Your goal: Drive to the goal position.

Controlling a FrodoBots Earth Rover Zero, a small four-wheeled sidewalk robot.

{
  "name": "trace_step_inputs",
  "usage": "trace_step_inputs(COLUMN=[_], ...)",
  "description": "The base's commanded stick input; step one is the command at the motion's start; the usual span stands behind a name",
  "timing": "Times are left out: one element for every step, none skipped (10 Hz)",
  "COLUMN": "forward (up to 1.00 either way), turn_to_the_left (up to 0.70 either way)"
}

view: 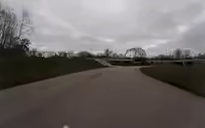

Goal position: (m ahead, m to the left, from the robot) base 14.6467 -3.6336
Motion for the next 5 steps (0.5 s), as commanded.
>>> trace_step_inputs(forward=[1.0, 1.0, 1.0, 1.0, 1.0], turn_to_the_left=[0.0, 0.0, 0.0, 0.0, 0.0])
